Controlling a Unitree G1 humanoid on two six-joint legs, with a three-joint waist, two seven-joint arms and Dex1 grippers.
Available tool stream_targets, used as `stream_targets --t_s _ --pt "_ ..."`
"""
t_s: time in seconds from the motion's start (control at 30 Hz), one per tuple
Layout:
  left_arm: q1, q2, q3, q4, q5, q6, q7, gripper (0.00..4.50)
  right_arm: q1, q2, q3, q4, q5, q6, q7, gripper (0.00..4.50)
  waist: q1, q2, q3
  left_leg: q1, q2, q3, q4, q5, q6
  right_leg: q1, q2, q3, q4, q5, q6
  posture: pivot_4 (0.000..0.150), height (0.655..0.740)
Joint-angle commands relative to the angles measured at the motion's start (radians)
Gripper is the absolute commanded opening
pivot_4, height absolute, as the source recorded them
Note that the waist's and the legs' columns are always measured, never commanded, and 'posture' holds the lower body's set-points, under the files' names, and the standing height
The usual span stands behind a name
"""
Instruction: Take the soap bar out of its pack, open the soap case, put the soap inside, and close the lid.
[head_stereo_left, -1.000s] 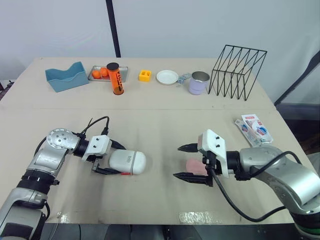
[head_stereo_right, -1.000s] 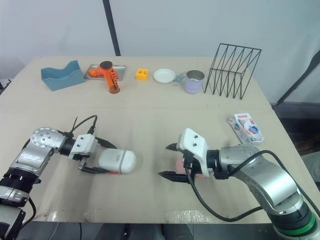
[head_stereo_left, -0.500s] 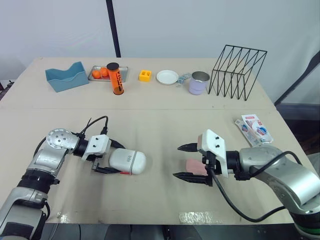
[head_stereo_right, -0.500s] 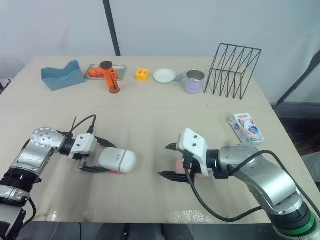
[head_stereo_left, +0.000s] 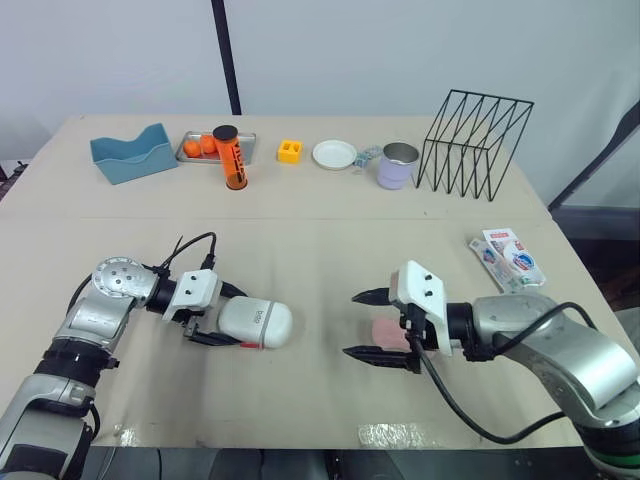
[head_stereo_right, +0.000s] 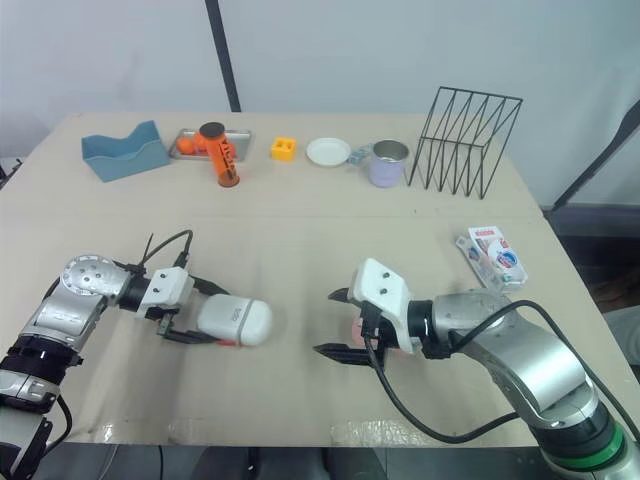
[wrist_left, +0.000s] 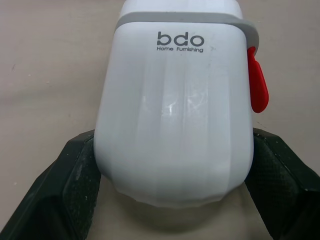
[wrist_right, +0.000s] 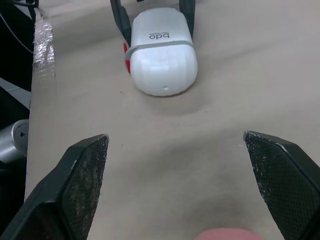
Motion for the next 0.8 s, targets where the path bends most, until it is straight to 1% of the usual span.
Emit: stream_targets --t_s 0.03,0.13,0.27,0.4,0.53,0.7,0.8 --pt "-0.014 0.013 0.076 -0.103 -0.06 -0.009 0.041 3.51 -0.115 0.11 -0.05 0.069 0.094 0.196 -0.13 4.5 -0.002 0.0 0.0 0.0 0.0 0.0 0.0 0.0 0.0 0.0 0.0 0.0 0.0 0.0 0.0 0.15 0.7371" --pt "0.005 0.024 0.098 -0.162 -0.067 -0.011 0.071 3.51 -0.155 0.16 -0.072 0.102 0.15 0.309 -0.176 4.5 0.001 0.0 0.0 0.0 0.0 -0.001 0.001 0.0 -0.001 0.0 0.0 -0.001 0.001 0.0 0.0 0.15 0.7371" --pt "0.056 0.036 0.128 -0.242 -0.026 -0.112 0.151 3.51 -0.224 0.271 -0.148 0.183 0.248 0.5 -0.253 4.5 -0.001 0.0 0.0 -0.001 0.0 -0.002 0.0 0.0 -0.001 0.0 0.0 -0.001 0.001 0.0 0.0 0.15 0.7371" --pt "0.093 0.035 0.135 -0.279 0.007 -0.193 0.214 3.51 -0.278 0.366 -0.224 0.224 0.337 0.617 -0.286 4.5 0.0 0.0 0.0 0.0 0.0 -0.002 0.0 0.001 -0.001 0.0 0.0 -0.001 0.001 0.0 -0.001 0.15 0.7371" --pt "0.119 0.023 0.135 -0.333 -0.003 -0.188 0.258 3.51 -0.313 0.433 -0.264 0.257 0.375 0.691 -0.313 4.5 0.0 0.0 0.0 -0.001 0.0 -0.001 0.0 0.001 -0.001 0.0 0.0 -0.001 0.001 0.0 -0.001 0.15 0.7371" --pt "0.127 0.017 0.13 -0.341 0.004 -0.188 0.296 3.51 -0.326 0.478 -0.245 0.281 0.377 0.727 -0.335 4.5 0.0 0.0 0.0 -0.001 0.0 -0.002 0.0 0.001 0.0 0.0 0.0 -0.001 0.001 0.0 -0.001 0.15 0.7371" --pt "0.12 0.002 0.131 -0.338 0.01 -0.189 0.33 3.51 -0.336 0.498 -0.211 0.313 0.353 0.718 -0.346 4.5 0.0 0.0 0.0 -0.001 0.0 -0.002 0.0 0.001 0.0 -0.001 0.0 -0.001 0.001 0.0 -0.001 0.15 0.7371"
